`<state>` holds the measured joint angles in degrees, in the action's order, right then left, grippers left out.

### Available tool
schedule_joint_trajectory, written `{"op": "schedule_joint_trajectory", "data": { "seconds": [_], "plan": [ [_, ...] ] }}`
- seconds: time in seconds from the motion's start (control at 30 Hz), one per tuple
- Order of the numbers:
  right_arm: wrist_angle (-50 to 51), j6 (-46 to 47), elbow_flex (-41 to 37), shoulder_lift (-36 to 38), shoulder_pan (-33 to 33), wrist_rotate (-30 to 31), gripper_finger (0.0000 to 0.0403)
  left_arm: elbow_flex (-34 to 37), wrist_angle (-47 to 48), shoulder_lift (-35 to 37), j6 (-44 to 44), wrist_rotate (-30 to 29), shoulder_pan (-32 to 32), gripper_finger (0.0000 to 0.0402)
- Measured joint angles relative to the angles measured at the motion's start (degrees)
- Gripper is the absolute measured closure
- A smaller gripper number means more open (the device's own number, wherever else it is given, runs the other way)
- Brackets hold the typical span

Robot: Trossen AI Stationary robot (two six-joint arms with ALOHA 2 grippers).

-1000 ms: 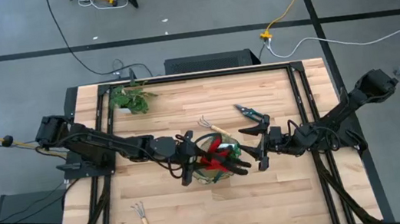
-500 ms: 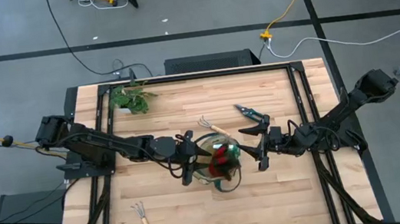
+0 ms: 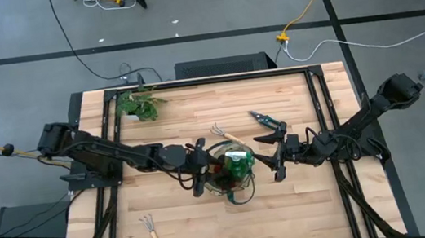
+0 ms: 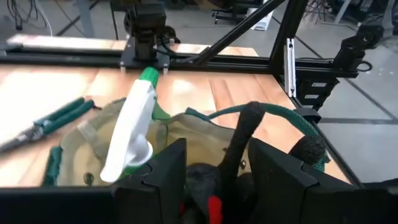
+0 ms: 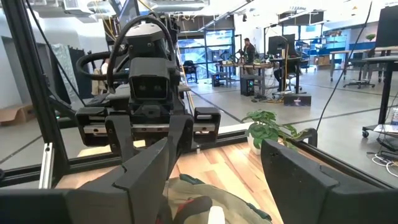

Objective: Pick & Place Garden tools in Gardening bag
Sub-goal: Put the red glove into the green gardening bag, then put the green scissors into the green gardening bag

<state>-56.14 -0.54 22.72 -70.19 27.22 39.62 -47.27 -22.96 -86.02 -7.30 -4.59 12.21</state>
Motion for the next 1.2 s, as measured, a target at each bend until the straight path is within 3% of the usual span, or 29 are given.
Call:
{"op": "schedule_joint_trajectory", "data": {
  "seconds": [0.13,0.3,0.5,0.6,0.73,1.0,1.2],
  "plan": [
    [0.0,-0.1,0.0,0.0,0.0,1.0,0.0145,0.0,-0.1,0.2,1.0,-2.0,-0.4,0.0223],
    [2.2,0.1,0.0,0.0,0.0,11.4,0.0145,0.0,0.0,0.3,0.6,-3.3,-1.3,0.0223],
    [6.1,3.1,1.0,0.0,-0.9,16.7,0.0145,-0.1,0.4,2.1,0.7,-4.2,-2.8,0.0223],
    [16.0,6.6,3.8,0.0,-2.6,18.8,0.0145,-0.1,2.3,4.4,1.8,-5.7,-3.5,0.0223],
    [36.7,15.2,10.2,0.0,-6.6,17.9,0.0145,-0.1,5.5,7.6,2.6,-8.5,-4.3,0.0223],
    [78.6,34.2,24.5,0.0,-15.9,8.3,0.0145,0.0,8.4,10.1,2.6,-8.9,-4.8,0.0223],
    [91.4,38.6,28.5,0.0,-22.2,-0.8,0.0145,0.0,9.1,10.1,2.6,-8.7,-4.8,0.0223]
  ]
}}
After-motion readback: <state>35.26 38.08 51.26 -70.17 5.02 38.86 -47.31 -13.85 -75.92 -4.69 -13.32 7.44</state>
